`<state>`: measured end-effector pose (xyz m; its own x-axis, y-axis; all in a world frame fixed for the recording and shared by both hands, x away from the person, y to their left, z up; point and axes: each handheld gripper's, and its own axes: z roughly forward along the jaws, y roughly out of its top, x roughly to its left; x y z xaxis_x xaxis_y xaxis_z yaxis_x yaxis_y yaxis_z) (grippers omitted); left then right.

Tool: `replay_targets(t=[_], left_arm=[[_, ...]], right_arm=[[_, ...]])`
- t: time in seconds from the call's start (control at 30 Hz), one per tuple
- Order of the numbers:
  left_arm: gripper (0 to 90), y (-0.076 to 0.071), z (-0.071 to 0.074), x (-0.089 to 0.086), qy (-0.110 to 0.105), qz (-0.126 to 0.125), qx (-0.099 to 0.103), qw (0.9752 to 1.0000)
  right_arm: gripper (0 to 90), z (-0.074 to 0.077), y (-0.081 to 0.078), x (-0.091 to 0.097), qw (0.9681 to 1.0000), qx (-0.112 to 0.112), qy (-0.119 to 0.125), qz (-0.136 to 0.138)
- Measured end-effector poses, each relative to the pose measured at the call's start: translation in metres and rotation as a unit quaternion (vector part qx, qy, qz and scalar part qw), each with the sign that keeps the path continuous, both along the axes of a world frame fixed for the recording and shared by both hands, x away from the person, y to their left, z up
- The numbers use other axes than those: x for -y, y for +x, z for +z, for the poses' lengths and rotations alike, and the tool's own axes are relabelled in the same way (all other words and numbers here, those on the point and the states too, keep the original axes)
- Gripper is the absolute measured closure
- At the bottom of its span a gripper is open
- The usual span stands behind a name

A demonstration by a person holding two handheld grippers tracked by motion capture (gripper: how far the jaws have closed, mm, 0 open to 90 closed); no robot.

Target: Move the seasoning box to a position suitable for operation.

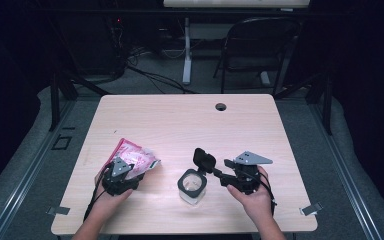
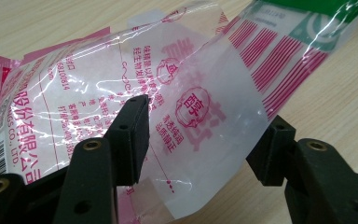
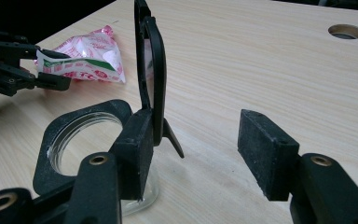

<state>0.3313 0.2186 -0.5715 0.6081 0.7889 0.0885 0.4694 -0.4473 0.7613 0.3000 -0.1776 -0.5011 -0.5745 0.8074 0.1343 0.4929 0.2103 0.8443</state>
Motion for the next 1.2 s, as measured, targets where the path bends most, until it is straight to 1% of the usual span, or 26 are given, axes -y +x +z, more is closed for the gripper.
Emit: replay_targets(t=[0.07, 0.2, 0.33, 0.43, 0.63, 0.7, 0.77, 0.87, 0.93, 1.07, 1.17, 1.2], left_arm=[[46.3, 0.0, -0.001, 0.001, 0.003, 0.001, 0.002, 1.0], [46.3, 0.001, -0.003, 0.005, 0.012, 0.002, 0.015, 0.9998], [47.3, 0.002, -0.004, 0.007, 0.018, 0.003, 0.021, 0.9996], [49.4, 0.004, -0.006, 0.008, 0.016, 0.008, 0.024, 0.9996], [54.6, 0.009, -0.009, 0.007, 0.019, 0.015, 0.021, 0.9995], [56.2, 0.01, -0.009, 0.007, 0.02, 0.017, 0.021, 0.9994], [57.8, 0.011, -0.009, 0.007, 0.02, 0.021, 0.018, 0.9994], [59.2, 0.014, -0.01, 0.008, 0.024, 0.02, 0.016, 0.9994], [60.2, 0.015, -0.011, 0.007, 0.021, 0.018, 0.014, 0.9995], [60.4, 0.016, -0.012, 0.007, 0.023, 0.013, 0.018, 0.9995], [60.5, 0.016, -0.012, 0.008, 0.026, 0.015, 0.02, 0.9993], [61.8, 0.016, -0.012, 0.008, 0.026, 0.015, 0.021, 0.9993]], right_arm=[[45.3, 0.0, 0.0, 0.0, 1.0, 0.0, 0.001, 0.001], [45.3, 0.0, -0.001, 0.0, 1.0, 0.0, 0.001, -0.001], [45.3, -0.001, -0.002, 0.001, 1.0, 0.0, 0.0, -0.001], [45.1, -0.002, -0.003, 0.002, 1.0, 0.001, 0.003, -0.003], [45.3, -0.002, -0.005, 0.005, 1.0, 0.0, -0.002, -0.009], [45.3, -0.002, -0.006, 0.006, 0.9999, 0.0, 0.001, -0.012], [45.3, -0.001, -0.007, 0.008, 0.9999, 0.003, -0.001, -0.012], [45.2, -0.001, -0.009, 0.009, 0.9999, 0.004, 0.0, -0.016], [45.2, -0.001, -0.01, 0.011, 0.9998, 0.003, 0.001, -0.019], [45.2, -0.001, -0.011, 0.013, 0.9998, 0.003, -0.001, -0.022], [45.3, -0.003, -0.011, 0.013, 0.9997, 0.004, 0.001, -0.024], [45.3, -0.003, -0.011, 0.013, 0.9997, 0.003, 0.002, -0.024]])
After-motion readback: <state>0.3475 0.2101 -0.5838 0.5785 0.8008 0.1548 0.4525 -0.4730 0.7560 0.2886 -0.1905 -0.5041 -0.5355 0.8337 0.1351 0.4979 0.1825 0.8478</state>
